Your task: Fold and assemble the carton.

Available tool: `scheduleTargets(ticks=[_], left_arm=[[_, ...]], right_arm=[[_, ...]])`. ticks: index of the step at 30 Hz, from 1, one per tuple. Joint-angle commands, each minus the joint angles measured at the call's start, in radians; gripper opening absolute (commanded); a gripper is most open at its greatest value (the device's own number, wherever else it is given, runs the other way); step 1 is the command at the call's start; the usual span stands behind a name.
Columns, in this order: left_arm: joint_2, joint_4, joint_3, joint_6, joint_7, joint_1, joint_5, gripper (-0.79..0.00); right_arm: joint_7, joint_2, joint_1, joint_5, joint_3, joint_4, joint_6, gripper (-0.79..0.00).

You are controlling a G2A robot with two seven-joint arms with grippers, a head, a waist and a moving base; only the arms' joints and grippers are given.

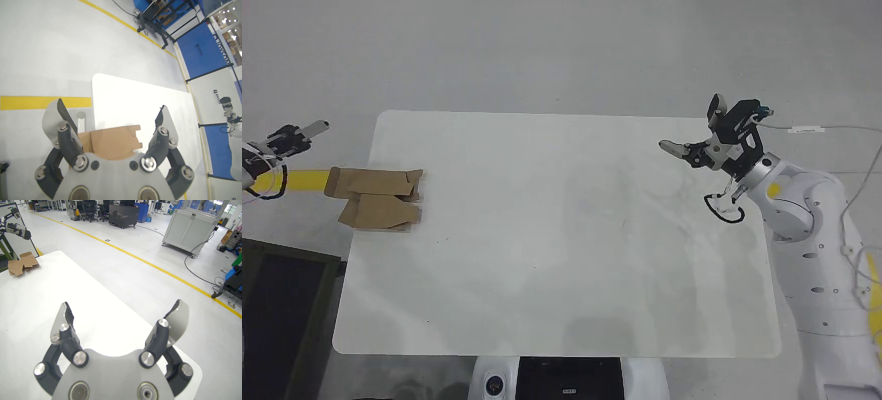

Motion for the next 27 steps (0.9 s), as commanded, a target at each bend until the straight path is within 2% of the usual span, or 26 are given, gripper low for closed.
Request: scheduleTargets(ticks=[1,6,15,27], left_arm=[[0.005,0.013,0.002,0.014,0.000,0.009,0.016,0.000],[0.007,0.029,0.003,0.053,0.027,0.034,0.027,0.000],[0.001,0.038,0.006,0.122,-0.018,0.067,0.007,0.000],[-0.028,0.038,0.030,0.229,-0.040,0.094,0.012,0.000]], right_arm=[[0.000,0.000,0.000,0.000,0.000,0.000,0.000,0.000],[0.000,0.000,0.000,0.000,0.000,0.000,0.000,0.000],[0.000,0.000,0.000,0.000,0.000,0.000,0.000,0.000],[0.000,0.000,0.000,0.000,0.000,0.000,0.000,0.000]])
